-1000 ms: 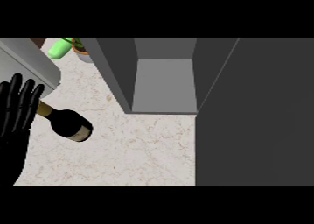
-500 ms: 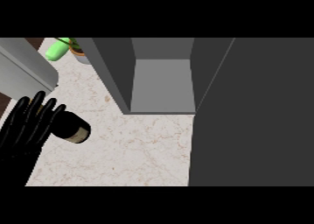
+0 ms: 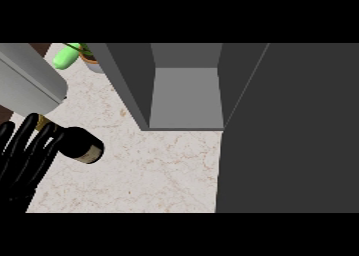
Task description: Pick up the wine, place it into the cabinet and close the cabinet
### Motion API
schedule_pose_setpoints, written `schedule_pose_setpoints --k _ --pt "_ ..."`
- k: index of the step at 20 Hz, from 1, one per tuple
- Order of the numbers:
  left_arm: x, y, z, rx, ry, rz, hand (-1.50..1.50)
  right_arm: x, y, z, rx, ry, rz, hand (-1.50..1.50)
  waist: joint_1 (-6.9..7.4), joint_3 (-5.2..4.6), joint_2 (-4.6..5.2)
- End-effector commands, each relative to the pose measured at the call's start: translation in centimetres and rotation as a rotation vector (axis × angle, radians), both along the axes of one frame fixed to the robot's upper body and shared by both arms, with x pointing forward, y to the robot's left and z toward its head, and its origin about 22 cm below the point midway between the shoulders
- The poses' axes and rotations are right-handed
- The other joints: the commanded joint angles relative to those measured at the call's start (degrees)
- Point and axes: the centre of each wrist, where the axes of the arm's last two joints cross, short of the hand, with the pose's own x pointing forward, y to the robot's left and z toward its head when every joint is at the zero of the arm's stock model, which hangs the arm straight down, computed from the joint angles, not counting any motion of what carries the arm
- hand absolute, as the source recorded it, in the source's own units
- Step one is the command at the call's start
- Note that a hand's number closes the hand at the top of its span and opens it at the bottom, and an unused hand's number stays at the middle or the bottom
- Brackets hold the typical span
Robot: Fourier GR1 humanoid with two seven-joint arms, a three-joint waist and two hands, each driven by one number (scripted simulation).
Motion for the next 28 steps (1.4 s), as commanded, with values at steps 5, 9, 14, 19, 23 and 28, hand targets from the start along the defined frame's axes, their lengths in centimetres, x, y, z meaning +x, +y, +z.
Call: schedule_pose_setpoints --k 5,9,14,19,23,28 --pt "-2.8 -0.3 2.3 -0.041 -0.003 0.031 -1.5 -2.5 0.4 2.9 -0.011 0.004 0.012 -1.5 0.09 -0.01 -0.1" --pt "-2.7 -0.4 3.3 -0.046 0.022 0.051 -1.5 -1.7 0.6 3.1 0.015 0.014 -0.017 -1.5 0.07 0.01 -0.07" --pt "-1.9 2.3 3.8 0.006 0.021 0.105 -1.5 -2.2 2.4 3.2 0.013 -0.003 -0.004 -1.5 0.13 -0.03 -0.11" --pt "-1.2 4.4 3.7 -0.012 0.017 0.166 -1.5 -0.9 0.3 3.1 0.009 -0.006 -0.017 -1.5 0.09 0.02 -0.02" --pt "-0.8 4.9 3.5 0.008 0.038 0.184 -1.5 -1.6 1.1 4.3 -0.002 -0.009 -0.027 -1.5 0.04 0.0 -0.02" --pt "0.5 8.8 3.0 0.001 0.057 0.233 -1.5 -1.9 1.5 4.7 0.0 -0.028 -0.02 -1.5 0.03 -0.02 -0.01"
